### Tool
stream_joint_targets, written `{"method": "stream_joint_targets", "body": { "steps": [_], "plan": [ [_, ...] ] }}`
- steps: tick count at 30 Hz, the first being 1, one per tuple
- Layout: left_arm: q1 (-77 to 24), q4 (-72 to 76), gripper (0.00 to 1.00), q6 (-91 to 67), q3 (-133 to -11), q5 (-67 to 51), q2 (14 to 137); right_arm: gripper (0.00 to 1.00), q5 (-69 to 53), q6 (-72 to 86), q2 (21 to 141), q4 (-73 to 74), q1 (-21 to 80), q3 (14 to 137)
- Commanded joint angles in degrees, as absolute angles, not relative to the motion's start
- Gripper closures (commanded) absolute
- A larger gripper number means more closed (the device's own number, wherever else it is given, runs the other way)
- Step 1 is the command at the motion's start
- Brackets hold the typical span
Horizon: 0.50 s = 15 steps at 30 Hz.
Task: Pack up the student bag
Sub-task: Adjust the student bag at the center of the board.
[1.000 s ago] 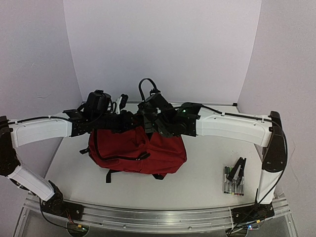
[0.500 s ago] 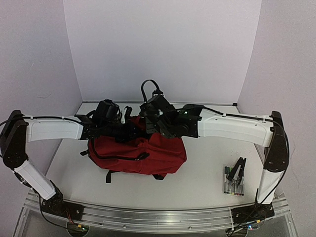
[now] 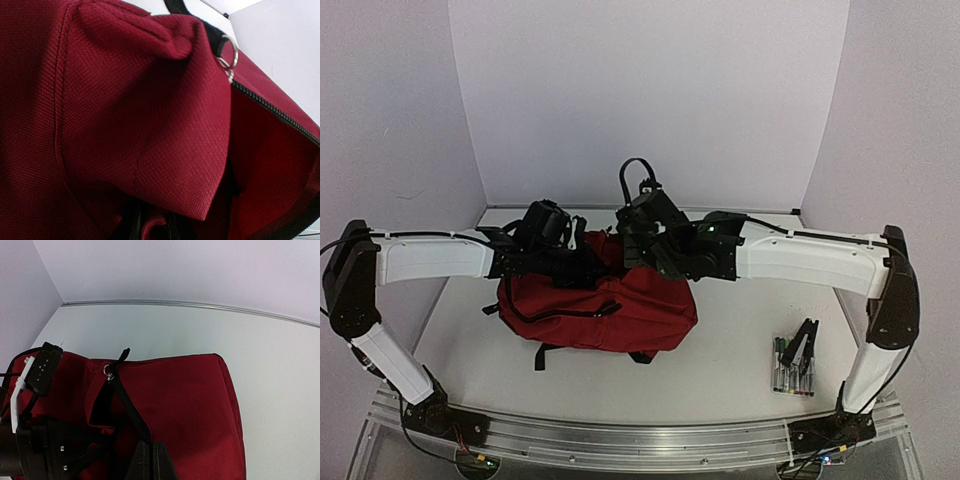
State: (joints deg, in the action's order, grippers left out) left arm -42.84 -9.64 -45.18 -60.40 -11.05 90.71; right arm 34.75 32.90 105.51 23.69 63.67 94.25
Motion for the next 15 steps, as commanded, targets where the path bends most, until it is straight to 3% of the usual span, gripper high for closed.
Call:
{"method": "stream_joint_targets", "body": {
  "steps": [1,5,7,9,10,12,15],
  "plan": [
    [-41.40,-24.66,0.85,-45.43,-58.78,-1.59,95.72,1.00,39.13,31.35,98.16,18.38,62.67,93.07],
    [-41.44,-23.37,0.84,-44.18,-60.86,-2.95,95.77,1.00,38.32,30.80,98.75,17.66,62.66,92.56],
    [-41.41,-20.76,0.78,-42.49,-61.90,-5.39,94.66,1.00,36.90,30.41,99.37,17.58,62.67,92.81],
    [-41.40,-18.77,0.70,-41.00,-62.92,-7.80,92.85,0.94,35.66,29.96,99.69,17.58,62.67,92.93],
    [-41.42,-18.25,0.65,-40.50,-63.65,-8.51,91.57,0.83,35.38,29.46,99.60,17.58,62.62,92.76],
    [-41.40,-19.23,0.61,-40.47,-65.38,-9.09,89.17,0.47,37.19,27.82,98.74,17.71,62.67,92.09],
    [-41.38,-21.09,0.46,-40.65,-65.64,-8.88,84.60,0.18,41.79,26.93,94.87,18.08,62.10,88.55]
  ]
}}
